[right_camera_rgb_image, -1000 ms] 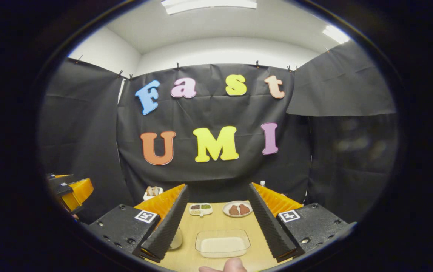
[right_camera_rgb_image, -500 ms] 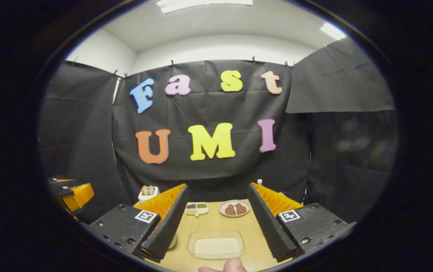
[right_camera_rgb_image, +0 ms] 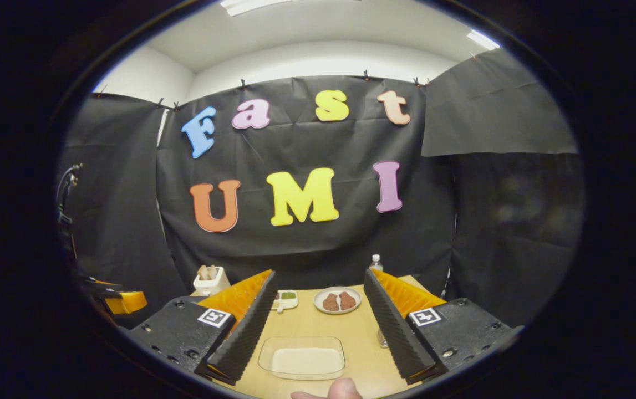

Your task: Close the left gripper, press the button to open the rice cooker; take a wooden spoon from the chopstick holder with the right hand, scoop a spoonful of rice and pour it into the rice cooker, then put the wooden spoon back into the chopstick holder.

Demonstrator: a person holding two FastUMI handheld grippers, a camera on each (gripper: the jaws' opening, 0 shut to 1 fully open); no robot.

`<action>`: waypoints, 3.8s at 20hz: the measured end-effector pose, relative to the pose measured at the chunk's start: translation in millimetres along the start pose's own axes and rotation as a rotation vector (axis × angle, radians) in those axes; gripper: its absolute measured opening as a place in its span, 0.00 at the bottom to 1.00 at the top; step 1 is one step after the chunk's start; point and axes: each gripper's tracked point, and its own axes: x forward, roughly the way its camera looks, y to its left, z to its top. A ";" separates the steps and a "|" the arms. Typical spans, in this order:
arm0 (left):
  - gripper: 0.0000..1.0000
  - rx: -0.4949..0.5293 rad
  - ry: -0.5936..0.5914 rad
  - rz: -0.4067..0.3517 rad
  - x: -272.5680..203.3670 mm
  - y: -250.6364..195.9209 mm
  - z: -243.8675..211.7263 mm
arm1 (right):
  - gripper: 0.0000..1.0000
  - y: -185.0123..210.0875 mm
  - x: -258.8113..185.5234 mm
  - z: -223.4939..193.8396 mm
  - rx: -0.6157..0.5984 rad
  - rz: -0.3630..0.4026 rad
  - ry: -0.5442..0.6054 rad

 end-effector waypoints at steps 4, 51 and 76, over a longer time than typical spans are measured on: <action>0.75 -0.014 0.093 -0.032 15.1 -7.2 -15.0 | 1.00 -18.6 8.6 -7.3 0.014 -0.021 0.020; 0.00 -0.242 0.247 -0.131 82.7 13.0 -17.5 | 0.99 -76.1 -13.2 -40.3 0.024 -0.169 0.081; 0.84 -0.073 -0.327 -0.061 21.0 11.2 118.8 | 1.00 -89.3 13.1 -28.7 -0.032 -0.085 0.085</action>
